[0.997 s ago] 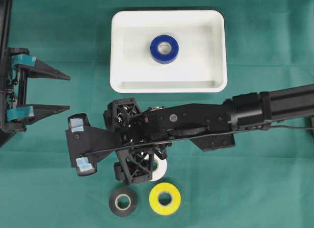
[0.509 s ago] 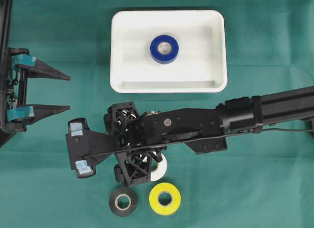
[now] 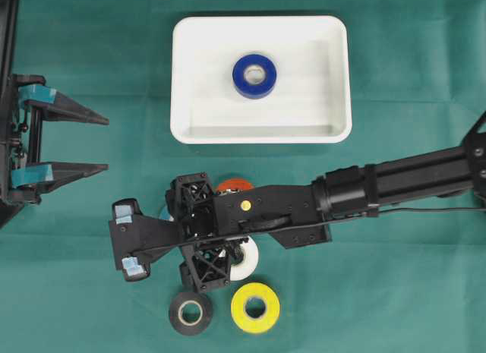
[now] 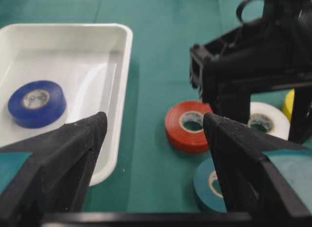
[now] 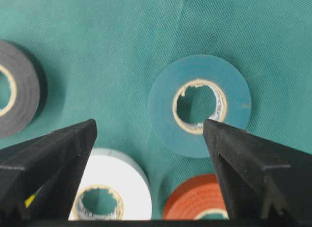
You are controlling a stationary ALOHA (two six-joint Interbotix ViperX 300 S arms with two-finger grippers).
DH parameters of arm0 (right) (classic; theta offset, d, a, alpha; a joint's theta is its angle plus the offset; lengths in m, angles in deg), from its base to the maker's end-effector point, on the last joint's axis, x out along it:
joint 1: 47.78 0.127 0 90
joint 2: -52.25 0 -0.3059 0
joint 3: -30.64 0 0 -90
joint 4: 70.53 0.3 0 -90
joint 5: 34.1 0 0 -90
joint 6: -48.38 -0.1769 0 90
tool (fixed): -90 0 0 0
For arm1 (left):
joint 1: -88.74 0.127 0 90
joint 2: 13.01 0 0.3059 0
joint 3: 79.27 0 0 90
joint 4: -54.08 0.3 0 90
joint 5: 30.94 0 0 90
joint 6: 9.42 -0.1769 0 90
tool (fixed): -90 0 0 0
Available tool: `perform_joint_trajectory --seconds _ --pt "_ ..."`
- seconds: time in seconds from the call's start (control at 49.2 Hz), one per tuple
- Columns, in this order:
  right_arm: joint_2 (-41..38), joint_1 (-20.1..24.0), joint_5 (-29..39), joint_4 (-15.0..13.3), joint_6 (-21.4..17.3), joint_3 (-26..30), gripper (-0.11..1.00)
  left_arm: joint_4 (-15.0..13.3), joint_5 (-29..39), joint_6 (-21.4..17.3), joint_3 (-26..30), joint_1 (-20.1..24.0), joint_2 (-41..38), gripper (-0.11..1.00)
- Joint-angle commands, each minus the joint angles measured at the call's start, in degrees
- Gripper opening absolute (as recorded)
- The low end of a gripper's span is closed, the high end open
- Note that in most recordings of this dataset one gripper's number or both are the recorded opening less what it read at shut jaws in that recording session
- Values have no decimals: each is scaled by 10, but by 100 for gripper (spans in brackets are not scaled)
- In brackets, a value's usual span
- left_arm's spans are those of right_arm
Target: Pick up the tape from a random location and place it into the white case.
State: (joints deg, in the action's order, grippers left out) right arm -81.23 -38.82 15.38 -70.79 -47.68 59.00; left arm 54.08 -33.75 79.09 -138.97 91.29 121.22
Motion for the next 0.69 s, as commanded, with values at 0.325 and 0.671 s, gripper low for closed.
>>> perform_joint_trajectory --seconds 0.325,0.671 --pt "-34 0 -53 -1 -4 2 92 -3 -3 1 5 1 -5 80" --pt "-49 -5 -62 -9 -16 2 92 -3 -3 1 5 1 -5 80"
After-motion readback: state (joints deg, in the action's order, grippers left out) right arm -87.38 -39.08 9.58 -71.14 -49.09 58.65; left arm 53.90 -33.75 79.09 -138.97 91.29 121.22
